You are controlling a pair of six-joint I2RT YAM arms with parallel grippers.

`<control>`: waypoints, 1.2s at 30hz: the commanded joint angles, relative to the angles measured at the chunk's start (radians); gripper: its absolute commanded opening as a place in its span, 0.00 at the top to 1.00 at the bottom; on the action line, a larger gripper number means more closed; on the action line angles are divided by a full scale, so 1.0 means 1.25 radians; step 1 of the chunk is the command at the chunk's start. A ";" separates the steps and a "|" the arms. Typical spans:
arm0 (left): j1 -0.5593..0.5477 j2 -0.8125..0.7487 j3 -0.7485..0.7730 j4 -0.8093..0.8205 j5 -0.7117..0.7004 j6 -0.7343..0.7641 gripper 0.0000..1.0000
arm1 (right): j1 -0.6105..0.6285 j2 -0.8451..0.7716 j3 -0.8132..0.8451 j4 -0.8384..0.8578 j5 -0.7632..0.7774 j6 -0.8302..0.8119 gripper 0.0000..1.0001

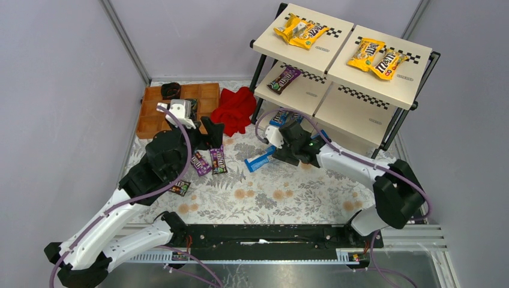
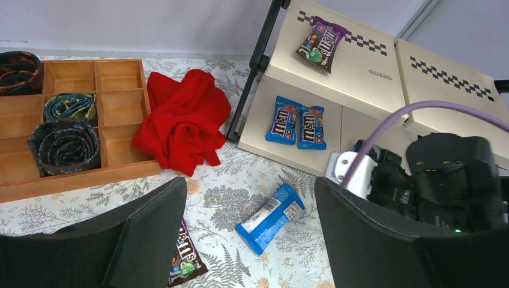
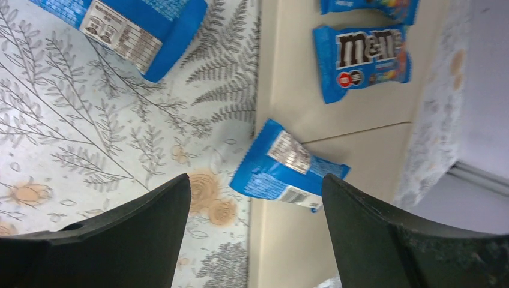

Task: Place and organize the candy bags onto the shelf

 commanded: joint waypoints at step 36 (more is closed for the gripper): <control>0.007 0.015 -0.006 0.041 0.007 0.001 0.17 | 0.070 0.194 -0.077 0.130 0.472 0.030 1.00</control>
